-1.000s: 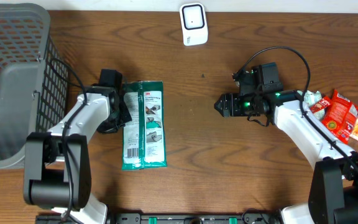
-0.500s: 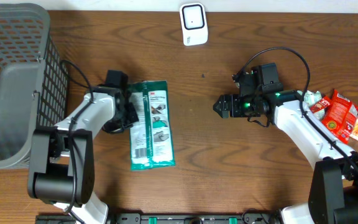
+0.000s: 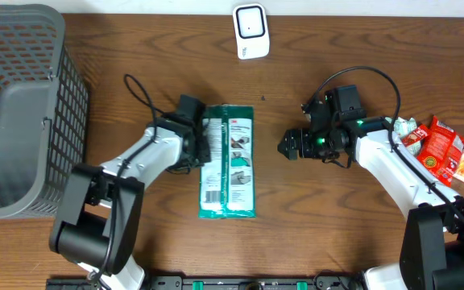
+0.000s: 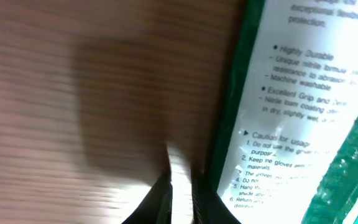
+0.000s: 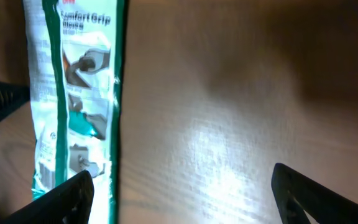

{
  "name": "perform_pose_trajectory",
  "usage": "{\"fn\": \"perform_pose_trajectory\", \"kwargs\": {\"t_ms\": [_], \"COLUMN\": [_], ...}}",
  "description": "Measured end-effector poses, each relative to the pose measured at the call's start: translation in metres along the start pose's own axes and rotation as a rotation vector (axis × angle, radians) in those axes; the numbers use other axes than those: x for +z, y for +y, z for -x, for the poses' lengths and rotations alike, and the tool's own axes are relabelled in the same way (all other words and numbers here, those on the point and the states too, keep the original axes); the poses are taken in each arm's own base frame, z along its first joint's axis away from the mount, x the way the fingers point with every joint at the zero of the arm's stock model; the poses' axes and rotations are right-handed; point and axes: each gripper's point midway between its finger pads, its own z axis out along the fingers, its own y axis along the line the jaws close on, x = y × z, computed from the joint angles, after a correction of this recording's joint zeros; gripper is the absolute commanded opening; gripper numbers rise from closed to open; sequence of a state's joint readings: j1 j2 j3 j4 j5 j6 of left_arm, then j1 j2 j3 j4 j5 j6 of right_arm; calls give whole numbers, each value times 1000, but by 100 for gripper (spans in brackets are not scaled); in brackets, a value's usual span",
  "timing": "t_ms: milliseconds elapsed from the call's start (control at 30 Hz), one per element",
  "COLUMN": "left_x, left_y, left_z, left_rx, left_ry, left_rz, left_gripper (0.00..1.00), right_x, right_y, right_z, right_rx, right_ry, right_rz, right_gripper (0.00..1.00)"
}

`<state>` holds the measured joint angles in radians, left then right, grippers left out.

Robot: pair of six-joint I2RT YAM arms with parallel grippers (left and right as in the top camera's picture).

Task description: Scan the item barcode

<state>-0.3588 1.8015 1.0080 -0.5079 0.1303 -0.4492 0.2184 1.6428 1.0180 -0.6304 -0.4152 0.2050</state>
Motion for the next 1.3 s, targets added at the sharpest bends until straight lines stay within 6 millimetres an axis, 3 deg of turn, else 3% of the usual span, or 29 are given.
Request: {"fn": "perform_pose_trajectory", "kwargs": {"t_ms": [167, 400, 700, 1300], "left_x": [2, 3, 4, 4], "left_y": [-21, -35, -48, -48], "left_z": [-6, -16, -24, -24], "left_rx": [35, 39, 75, 75], "left_ry": [-12, -7, -7, -7], "left_rz": [-23, -32, -43, -44], "left_gripper": [17, 17, 17, 17], "right_x": [2, 30, 53, 55], "right_y": [-3, -5, 43, 45], "right_z": [-13, -47, -76, -78], "right_rx": [28, 83, 43, 57], "right_ry": [46, 86, 132, 134], "right_rz": [-9, -6, 67, 60], "right_gripper": [88, 87, 85, 83]}}
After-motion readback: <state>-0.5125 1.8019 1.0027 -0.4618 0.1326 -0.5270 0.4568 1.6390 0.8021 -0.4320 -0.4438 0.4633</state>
